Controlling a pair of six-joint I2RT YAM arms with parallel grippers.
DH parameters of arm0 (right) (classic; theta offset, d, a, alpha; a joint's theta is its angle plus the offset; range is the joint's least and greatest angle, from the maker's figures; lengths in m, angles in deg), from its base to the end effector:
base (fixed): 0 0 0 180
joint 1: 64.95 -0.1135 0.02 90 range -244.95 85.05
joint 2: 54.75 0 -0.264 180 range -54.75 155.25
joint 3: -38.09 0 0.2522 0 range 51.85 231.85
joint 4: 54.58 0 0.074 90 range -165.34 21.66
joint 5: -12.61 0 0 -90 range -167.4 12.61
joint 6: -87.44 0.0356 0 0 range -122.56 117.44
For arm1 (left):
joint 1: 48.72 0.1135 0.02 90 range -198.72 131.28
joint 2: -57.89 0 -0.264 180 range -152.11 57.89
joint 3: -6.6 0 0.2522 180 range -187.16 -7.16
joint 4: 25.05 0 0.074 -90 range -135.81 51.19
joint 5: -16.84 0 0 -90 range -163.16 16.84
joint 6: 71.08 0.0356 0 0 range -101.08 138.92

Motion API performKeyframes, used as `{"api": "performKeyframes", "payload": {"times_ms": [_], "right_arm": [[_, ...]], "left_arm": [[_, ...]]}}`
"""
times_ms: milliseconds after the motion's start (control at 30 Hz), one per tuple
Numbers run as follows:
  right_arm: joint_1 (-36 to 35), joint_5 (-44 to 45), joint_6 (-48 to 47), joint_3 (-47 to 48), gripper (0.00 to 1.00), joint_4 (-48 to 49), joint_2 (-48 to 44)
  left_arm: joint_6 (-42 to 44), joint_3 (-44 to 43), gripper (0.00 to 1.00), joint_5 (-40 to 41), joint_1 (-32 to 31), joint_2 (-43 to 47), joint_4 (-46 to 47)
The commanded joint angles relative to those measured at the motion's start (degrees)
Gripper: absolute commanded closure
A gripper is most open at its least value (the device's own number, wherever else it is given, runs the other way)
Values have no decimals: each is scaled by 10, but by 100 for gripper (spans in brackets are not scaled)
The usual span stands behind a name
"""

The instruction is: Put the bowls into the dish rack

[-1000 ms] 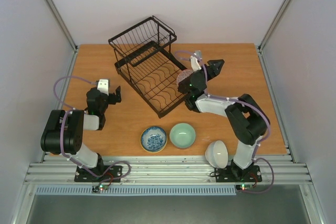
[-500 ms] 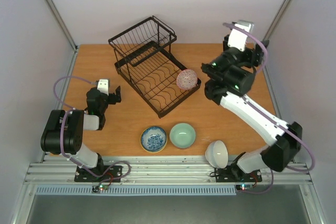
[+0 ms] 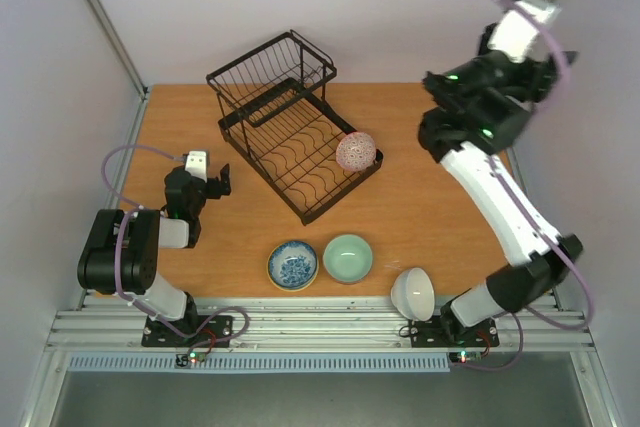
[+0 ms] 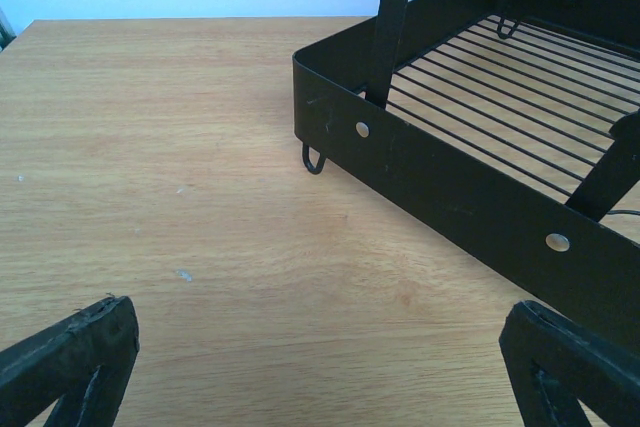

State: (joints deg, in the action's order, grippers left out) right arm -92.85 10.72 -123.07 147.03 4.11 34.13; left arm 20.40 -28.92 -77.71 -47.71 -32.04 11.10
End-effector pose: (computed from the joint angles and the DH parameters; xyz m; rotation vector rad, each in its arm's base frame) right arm 0.2521 0.0932 0.5377 0.2988 1.6978 -1.3983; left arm 0.2704 0.0019 0.1381 0.0620 1.8877 -0.0453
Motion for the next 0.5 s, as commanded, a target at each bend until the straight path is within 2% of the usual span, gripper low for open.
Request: {"api": "performKeyframes", "payload": {"times_ms": [0, 133, 267, 333, 433, 467], "right_arm": [[-14, -36, -265, 80, 19, -49, -72], [-24, -68, -91, 126, 19, -252, -108], [-27, -94, 44, 189, 18, -402, -127], [-27, -108, 127, 202, 18, -507, -132], [-29, -140, 304, 215, 18, -811, -132], [-34, -147, 341, 208, 18, -878, -132]], "left_arm": [[-3, -13, 1, 1, 2, 4, 18], [-4, -13, 1, 1, 2, 4, 18], [-4, -13, 1, 1, 2, 4, 18], [-4, -13, 1, 1, 2, 5, 18], [-4, -13, 1, 1, 3, 4, 18], [-4, -13, 1, 1, 2, 4, 18]]}}
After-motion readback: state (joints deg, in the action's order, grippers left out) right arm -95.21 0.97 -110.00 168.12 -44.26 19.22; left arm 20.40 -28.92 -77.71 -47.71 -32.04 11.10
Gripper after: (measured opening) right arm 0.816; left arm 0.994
